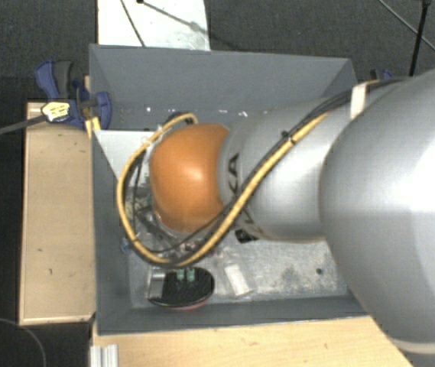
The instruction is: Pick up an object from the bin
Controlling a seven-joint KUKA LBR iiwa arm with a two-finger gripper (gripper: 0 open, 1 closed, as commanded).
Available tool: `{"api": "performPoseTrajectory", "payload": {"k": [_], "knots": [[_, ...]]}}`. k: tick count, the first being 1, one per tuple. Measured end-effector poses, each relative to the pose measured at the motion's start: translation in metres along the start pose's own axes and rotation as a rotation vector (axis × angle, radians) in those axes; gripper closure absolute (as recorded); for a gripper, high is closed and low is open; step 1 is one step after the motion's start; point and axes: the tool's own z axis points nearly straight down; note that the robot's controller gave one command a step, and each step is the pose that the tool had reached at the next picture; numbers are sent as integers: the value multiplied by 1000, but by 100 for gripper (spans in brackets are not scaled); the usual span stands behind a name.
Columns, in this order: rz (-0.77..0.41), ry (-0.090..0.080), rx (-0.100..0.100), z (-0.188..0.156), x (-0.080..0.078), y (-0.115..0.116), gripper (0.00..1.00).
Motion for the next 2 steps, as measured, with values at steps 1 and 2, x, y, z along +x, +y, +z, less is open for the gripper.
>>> {"api": "performPoseTrajectory", "payload": {"k": [1,2], "knots": [[-5,6,3,68,8,-54,0],[-38,-3,2,73,4,-106,0]]}}
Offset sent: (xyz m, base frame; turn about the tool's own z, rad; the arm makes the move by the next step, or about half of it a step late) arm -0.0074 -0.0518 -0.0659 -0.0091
